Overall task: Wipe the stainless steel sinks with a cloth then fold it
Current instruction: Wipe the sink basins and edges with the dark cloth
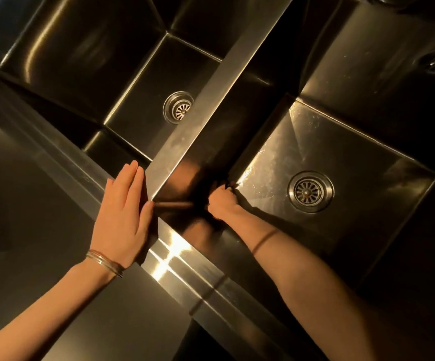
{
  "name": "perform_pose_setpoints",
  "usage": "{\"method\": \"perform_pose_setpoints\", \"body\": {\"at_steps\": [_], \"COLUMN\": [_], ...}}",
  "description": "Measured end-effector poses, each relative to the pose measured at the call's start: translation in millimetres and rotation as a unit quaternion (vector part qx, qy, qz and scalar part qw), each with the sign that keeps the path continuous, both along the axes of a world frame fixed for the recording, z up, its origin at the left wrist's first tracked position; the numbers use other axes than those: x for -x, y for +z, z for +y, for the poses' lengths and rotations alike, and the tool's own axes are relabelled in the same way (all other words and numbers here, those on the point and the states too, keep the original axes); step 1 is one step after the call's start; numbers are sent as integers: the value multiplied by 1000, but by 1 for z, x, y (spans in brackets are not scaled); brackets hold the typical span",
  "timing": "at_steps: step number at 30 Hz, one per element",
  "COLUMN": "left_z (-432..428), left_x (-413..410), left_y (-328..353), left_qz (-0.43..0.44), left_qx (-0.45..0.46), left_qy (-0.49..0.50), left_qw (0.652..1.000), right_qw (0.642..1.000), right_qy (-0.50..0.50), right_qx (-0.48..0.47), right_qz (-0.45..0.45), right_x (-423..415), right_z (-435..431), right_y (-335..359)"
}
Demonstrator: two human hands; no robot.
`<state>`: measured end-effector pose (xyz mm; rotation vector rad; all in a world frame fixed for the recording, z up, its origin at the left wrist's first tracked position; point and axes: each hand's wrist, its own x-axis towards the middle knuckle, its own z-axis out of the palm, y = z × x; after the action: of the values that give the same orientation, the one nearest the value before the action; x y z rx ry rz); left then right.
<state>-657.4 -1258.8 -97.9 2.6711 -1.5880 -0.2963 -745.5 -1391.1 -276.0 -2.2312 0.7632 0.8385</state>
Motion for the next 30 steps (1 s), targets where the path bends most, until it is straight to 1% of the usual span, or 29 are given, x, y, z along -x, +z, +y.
{"method": "perform_pose_setpoints", "body": {"at_steps": [2, 4, 5, 7, 9, 11, 12, 13, 15, 16, 17, 18, 20, 22, 24, 26, 29, 30], "left_z": [6, 12, 14, 15, 15, 15, 15, 15, 14, 15, 15, 15, 15, 15, 15, 15, 16, 15], "left_x": [10, 21, 25, 27, 27, 29, 30, 31, 31, 30, 30, 29, 29, 29, 29, 29, 27, 26], "left_y": [0, -2, -3, -5, -6, -7, -7, -7, -7, -8, -9, -10, -12, -11, -10, -10, -11, -11], "left_qz": [-4, 10, 19, 31, 33, 27, 24, 22, 15, 13, 12, 13, 14, 12, 11, 15, 21, 23], "left_qx": [12, 25, 34, 52, 68, 82, 86, 89, 94, 95, 96, 94, 93, 96, 101, 112, 122, 115], "left_qy": [-13, -24, -27, -24, -20, -16, -15, -16, -24, -28, -30, -32, -33, -34, -38, -57, -106, -128], "left_qw": [1000, 999, 999, 998, 997, 996, 996, 996, 995, 995, 995, 995, 995, 995, 994, 992, 987, 985], "right_qw": [996, 982, 967, 925, 882, 863, 865, 876, 895, 918, 930, 930, 933, 936, 943, 943, 930, 930], "right_qy": [69, 134, 170, 216, 231, 197, 182, 170, 178, 211, 263, 302, 318, 316, 300, 281, 274, 229], "right_qx": [24, 50, 68, 108, 150, 181, 193, 187, 172, 147, 137, 133, 133, 125, 97, 84, 47, 37], "right_qz": [-43, -126, -178, -295, -382, -429, -425, -411, -371, -302, -216, -163, -100, -93, -107, -156, -240, -286], "right_x": [10, 20, 25, 34, 40, 45, 44, 41, 31, 26, 23, 21, 20, 19, 27, 48, 104, 125], "right_z": [2, 3, 3, 2, 2, 9, 13, 14, 14, 11, 8, 6, 3, 6, 3, -4, -1, 5], "right_y": [5, 26, 37, 65, 83, 86, 80, 72, 42, 25, 8, -12, -37, -40, -18, 16, 83, 103]}}
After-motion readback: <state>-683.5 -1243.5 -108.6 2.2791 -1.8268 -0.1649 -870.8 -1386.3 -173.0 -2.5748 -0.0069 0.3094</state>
